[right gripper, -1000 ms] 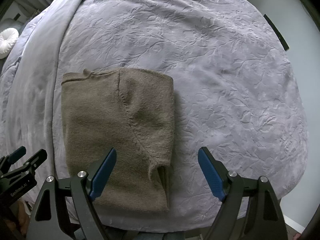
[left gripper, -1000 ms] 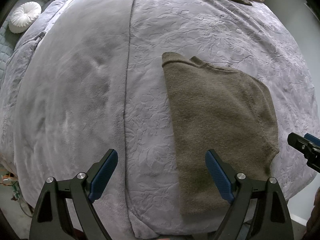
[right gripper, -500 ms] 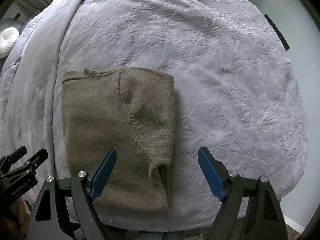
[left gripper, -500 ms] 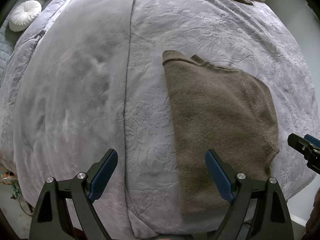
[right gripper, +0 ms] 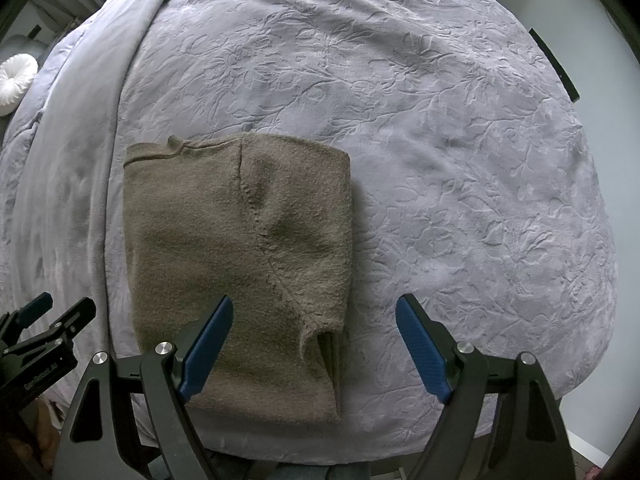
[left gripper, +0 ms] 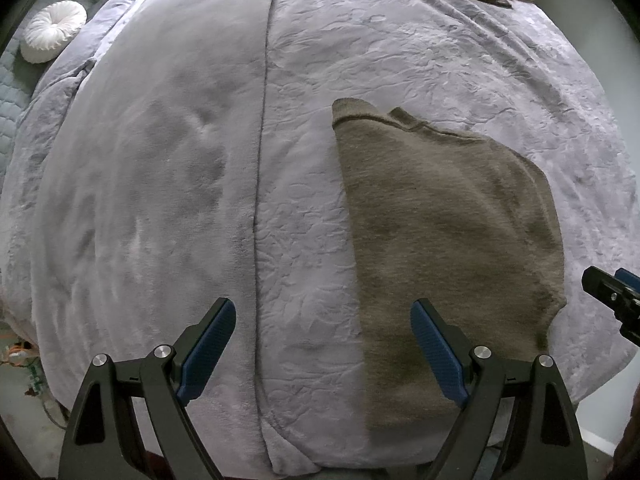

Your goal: Fold small clothes

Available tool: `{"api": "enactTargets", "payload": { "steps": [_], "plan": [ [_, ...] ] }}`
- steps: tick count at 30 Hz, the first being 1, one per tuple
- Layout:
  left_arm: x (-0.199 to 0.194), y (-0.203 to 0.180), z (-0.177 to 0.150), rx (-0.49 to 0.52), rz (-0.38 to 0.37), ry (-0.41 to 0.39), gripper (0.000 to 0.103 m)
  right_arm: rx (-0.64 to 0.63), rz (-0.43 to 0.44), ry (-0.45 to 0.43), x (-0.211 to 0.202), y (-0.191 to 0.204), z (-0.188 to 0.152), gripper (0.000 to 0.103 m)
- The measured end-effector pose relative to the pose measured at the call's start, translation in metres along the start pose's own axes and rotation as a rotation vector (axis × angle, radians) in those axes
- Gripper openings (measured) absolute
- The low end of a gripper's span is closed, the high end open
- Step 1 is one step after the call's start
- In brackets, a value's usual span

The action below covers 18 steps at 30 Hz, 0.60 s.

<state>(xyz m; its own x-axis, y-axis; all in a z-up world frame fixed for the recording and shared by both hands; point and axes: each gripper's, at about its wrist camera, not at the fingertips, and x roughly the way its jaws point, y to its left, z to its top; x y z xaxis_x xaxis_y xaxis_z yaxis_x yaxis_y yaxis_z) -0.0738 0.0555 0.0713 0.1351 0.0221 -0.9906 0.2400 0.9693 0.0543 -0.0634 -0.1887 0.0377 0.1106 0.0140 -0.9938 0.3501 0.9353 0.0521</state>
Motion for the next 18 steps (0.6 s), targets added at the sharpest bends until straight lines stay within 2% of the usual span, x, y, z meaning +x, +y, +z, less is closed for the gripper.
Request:
{"api": "enactTargets", "payload": {
  "steps": [10,18],
  "plan": [
    [0.0005,0.0007,0.0003,-0.004,0.014,-0.001,0.09,-0.003,0.0,0.006,0.0025,0.0015,0.0003,0.086],
    [-0.0035,-0.0005,0.0009,0.013,-0.027,-0.025,0.09,0.0,0.0,0.014,0.0068,0.0011,0.0031,0.086]
  ]
}}
